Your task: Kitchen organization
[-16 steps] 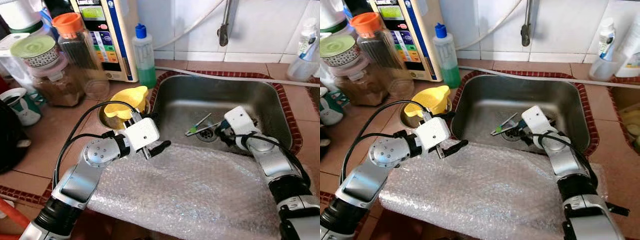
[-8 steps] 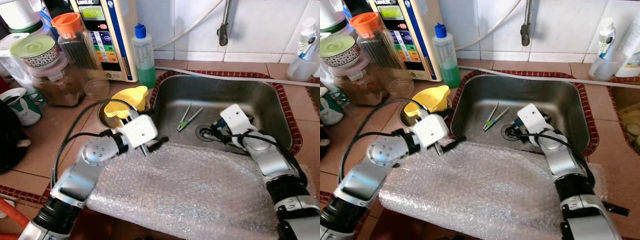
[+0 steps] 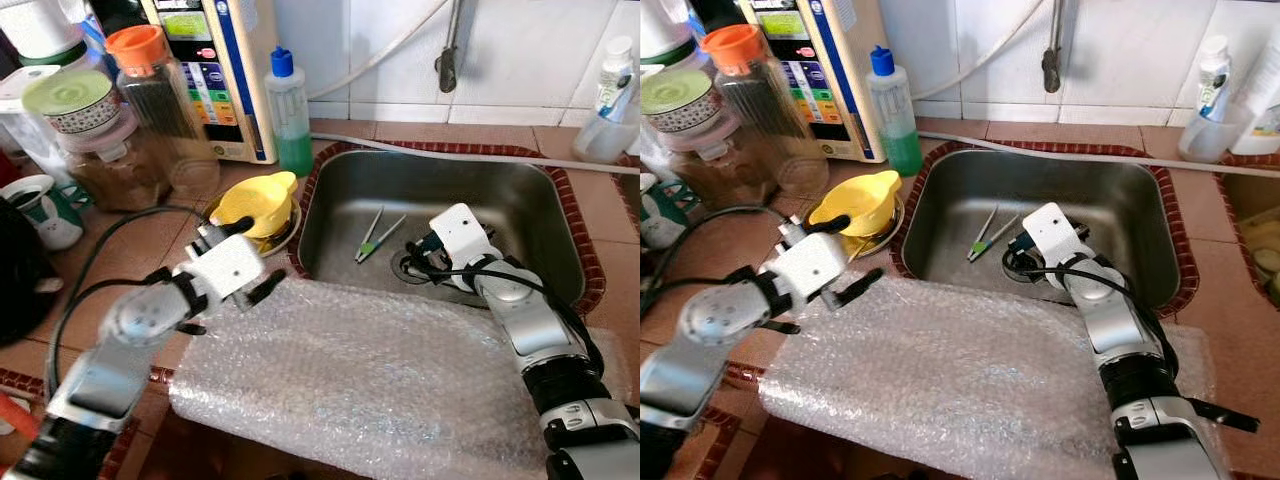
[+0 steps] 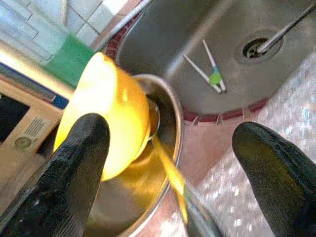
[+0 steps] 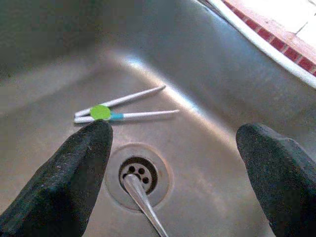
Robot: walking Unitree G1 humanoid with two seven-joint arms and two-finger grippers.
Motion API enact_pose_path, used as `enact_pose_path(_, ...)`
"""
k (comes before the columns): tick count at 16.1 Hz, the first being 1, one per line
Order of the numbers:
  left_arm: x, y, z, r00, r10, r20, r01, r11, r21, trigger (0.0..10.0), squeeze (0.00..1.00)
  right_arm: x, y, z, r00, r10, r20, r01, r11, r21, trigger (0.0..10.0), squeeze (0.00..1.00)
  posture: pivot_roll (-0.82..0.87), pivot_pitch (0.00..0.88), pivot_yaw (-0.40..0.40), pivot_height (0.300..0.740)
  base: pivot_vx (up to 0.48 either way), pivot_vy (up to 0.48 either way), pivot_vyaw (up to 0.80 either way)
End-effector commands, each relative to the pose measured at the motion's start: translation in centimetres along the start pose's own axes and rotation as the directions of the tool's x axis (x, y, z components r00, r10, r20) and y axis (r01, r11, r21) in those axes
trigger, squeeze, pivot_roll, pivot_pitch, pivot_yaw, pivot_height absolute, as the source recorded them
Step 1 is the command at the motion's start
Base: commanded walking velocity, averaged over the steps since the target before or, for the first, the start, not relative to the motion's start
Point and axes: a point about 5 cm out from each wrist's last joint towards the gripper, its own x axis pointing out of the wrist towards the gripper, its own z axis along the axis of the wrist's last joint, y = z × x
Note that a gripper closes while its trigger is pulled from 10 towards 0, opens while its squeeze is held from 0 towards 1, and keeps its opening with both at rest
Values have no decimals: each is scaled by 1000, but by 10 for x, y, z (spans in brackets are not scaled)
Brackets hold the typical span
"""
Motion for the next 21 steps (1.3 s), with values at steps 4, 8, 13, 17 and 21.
enact_pose_path(4, -16, 14, -9, 998, 39, -53, -36, 998, 42, 10000, 0, 1, 6, 12, 998, 39, 43, -40, 999, 8, 10000, 0, -169, 106, 133, 740, 0, 0, 0)
enact_pose_path(8, -21, 19, -16, 996, 22, -90, -18, 999, 49, 10000, 0, -6, 25, 34, 965, 207, 161, -214, 976, 29, 10000, 0, -175, 108, 135, 740, 0, 0, 0)
enact_pose_path(13, -23, 16, -19, 993, -23, -112, 27, 999, 32, 10000, 0, -14, 27, 55, 940, 234, 247, -256, 965, 60, 10000, 0, -174, 109, 136, 740, 0, 0, 0)
enact_pose_path(17, -25, 14, -24, 989, -48, -137, 51, 999, 19, 10000, 0, -27, 36, 81, 856, 333, 397, -410, 903, 127, 10000, 0, -175, 109, 135, 740, 0, 0, 0)
enact_pose_path(21, -26, 12, -26, 987, -68, -144, 70, 998, 5, 4118, 0, -42, 52, 99, 740, 448, 501, -585, 796, 152, 10000, 0, -176, 107, 134, 740, 0, 0, 0)
